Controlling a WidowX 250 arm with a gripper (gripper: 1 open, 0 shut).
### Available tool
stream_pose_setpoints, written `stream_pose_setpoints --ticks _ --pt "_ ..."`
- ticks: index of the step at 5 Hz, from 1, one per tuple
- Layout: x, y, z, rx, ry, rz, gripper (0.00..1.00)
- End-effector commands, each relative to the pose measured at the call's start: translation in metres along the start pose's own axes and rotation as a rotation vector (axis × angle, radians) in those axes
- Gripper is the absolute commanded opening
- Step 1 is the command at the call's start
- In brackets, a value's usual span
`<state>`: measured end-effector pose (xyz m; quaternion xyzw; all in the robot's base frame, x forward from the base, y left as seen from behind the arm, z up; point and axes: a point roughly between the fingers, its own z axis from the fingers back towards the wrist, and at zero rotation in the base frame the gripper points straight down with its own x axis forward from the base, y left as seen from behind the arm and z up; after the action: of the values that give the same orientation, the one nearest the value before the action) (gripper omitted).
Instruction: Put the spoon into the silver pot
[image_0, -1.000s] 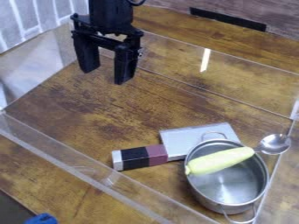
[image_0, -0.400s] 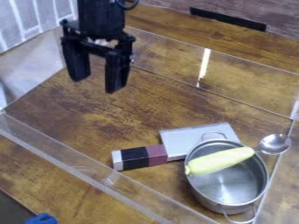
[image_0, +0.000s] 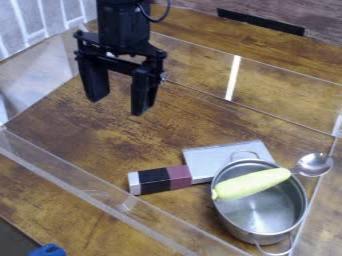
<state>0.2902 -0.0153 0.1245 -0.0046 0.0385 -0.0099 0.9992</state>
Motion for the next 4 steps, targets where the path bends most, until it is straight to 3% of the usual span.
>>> stream_pose_setpoints --ticks 1,3,4 --pt "-0.001 -0.006 0.02 0.011 -0.089 -0.037 1.0" --pt "0.006 0.01 0.029 0.022 -0.096 0.034 1.0" --pt "0.012 0.017 0.03 0.021 -0.11 0.14 1.0"
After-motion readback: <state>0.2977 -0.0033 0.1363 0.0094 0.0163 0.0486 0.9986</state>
